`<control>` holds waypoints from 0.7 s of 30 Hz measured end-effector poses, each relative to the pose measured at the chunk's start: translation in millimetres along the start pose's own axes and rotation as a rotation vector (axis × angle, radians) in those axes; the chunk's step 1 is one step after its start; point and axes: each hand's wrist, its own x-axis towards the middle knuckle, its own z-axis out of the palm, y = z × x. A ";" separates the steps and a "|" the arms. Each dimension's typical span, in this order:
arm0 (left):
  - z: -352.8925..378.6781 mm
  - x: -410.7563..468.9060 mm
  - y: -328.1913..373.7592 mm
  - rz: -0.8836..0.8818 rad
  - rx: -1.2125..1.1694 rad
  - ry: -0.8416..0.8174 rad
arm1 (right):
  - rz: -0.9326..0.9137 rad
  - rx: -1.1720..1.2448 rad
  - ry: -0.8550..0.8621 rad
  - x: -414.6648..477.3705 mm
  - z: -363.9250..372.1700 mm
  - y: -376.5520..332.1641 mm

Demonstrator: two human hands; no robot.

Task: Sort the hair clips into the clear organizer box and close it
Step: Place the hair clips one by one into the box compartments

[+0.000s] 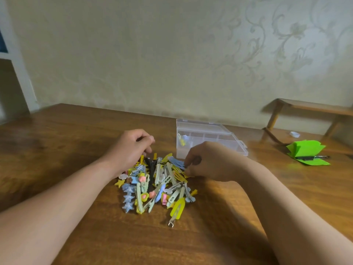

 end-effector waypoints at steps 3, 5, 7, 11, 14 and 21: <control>0.6 0.4 0.0 0.006 0.013 -0.007 | -0.022 -0.008 -0.018 1.0 2.3 0.2; 1.8 -0.5 1.0 0.017 0.032 -0.025 | -0.032 -0.005 -0.026 1.5 2.5 1.3; 2.6 -2.0 2.1 0.030 0.044 -0.041 | -0.032 0.033 -0.037 1.8 1.2 3.7; 2.8 -2.1 2.5 0.039 0.048 -0.053 | -0.028 0.197 -0.107 1.6 -2.8 12.7; 2.2 -0.7 1.4 0.039 0.048 -0.051 | -0.044 0.281 -0.160 -0.6 -8.0 15.8; 2.6 0.6 1.3 0.024 0.024 -0.045 | 0.048 0.555 0.364 10.3 -25.4 24.4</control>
